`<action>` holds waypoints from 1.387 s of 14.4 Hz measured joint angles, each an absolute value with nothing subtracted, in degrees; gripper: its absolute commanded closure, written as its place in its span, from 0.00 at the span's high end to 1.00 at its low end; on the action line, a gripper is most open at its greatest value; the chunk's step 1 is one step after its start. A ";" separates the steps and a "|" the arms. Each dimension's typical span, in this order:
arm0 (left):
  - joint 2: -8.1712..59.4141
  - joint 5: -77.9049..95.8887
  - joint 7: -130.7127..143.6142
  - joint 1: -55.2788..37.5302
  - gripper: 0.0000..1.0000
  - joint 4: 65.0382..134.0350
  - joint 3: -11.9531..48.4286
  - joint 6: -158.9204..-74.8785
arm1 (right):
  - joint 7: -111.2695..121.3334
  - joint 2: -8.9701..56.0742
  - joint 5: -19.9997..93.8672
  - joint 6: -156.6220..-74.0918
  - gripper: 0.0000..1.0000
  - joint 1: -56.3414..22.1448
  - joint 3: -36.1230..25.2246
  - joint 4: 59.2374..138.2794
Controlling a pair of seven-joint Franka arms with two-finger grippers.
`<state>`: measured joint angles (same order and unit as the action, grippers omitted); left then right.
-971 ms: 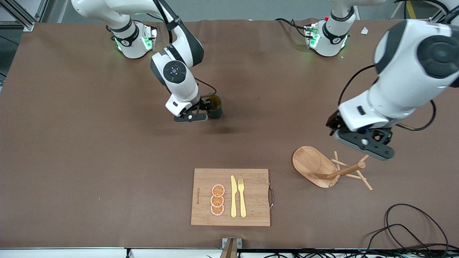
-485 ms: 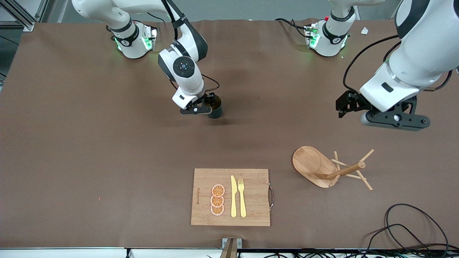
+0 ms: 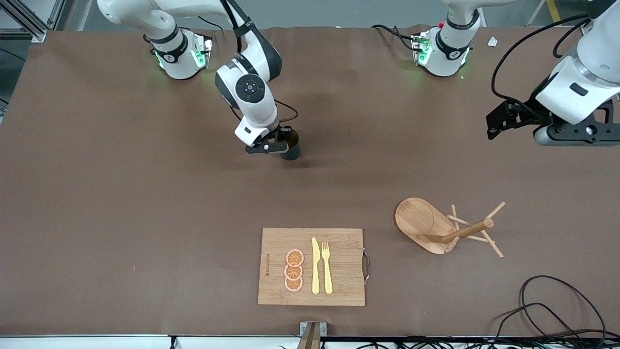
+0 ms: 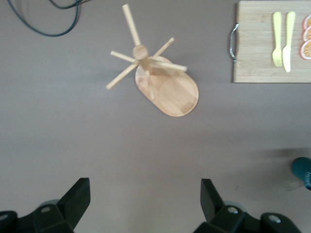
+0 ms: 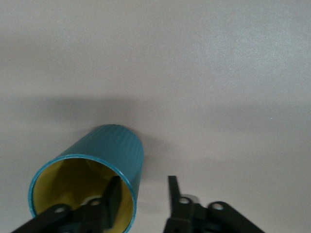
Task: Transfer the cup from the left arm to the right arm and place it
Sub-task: 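Carry the teal mug with the right gripper away from the stand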
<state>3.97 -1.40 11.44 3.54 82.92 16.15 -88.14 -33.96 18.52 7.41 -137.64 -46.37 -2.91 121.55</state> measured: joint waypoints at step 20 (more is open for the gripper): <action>1.65 -1.67 6.36 5.89 1.00 87.69 16.61 -94.45 | 34.00 13.13 1.14 -133.93 0.01 -22.14 -4.79 122.81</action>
